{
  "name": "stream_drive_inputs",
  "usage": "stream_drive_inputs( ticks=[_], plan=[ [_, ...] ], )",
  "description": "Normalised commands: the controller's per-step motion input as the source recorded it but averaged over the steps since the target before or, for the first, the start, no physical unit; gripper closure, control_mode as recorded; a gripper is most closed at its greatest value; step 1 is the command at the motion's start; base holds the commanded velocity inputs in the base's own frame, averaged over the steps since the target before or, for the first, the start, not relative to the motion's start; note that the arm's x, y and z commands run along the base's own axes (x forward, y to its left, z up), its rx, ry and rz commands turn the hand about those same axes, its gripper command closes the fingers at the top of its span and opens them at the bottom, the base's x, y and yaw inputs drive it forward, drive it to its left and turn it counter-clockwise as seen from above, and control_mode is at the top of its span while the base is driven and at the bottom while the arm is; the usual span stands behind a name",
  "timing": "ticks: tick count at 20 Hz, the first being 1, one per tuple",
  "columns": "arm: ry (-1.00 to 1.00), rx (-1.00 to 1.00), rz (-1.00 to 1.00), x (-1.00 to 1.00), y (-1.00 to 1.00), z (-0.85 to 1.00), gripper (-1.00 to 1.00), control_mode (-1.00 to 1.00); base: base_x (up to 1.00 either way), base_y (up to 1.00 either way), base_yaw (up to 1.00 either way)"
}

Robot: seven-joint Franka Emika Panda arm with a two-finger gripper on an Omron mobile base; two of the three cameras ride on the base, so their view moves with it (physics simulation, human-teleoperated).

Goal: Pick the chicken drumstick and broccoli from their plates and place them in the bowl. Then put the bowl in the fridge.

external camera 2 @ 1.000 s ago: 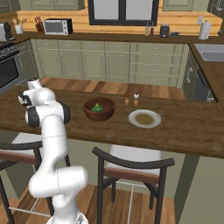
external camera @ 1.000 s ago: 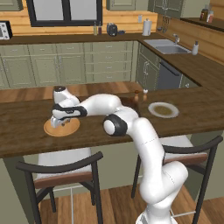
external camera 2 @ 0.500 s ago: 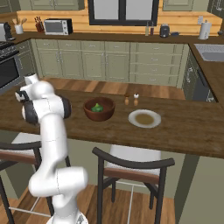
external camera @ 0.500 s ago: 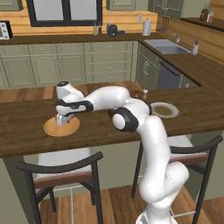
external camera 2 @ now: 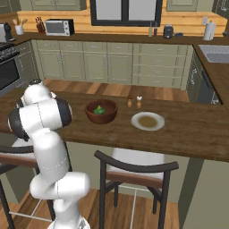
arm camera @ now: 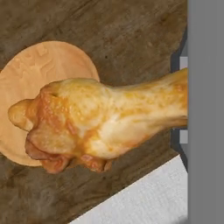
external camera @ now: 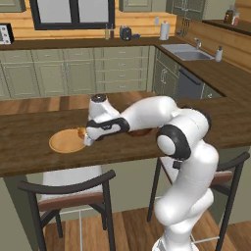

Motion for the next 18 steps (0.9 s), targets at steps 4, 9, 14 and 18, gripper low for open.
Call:
stream_drive_inputs(
  ticks=[4, 9, 14, 18],
  plan=[
    [0.0, 0.17, 0.0, -0.13, -0.92, 0.79, 1.0, -1.0, 0.0, 0.0, 0.0],
    [0.04, 0.14, -0.02, 0.23, -0.77, 1.0, 1.0, -1.0, 0.0, 0.0, 0.0],
    [0.13, 0.03, -0.06, 0.33, -0.93, 0.69, 1.0, -1.0, 0.0, 0.0, 0.0],
    [0.21, 0.0, -0.09, 0.61, -0.98, 0.32, 1.0, -1.0, 0.0, 0.0, 0.0]
  ],
)
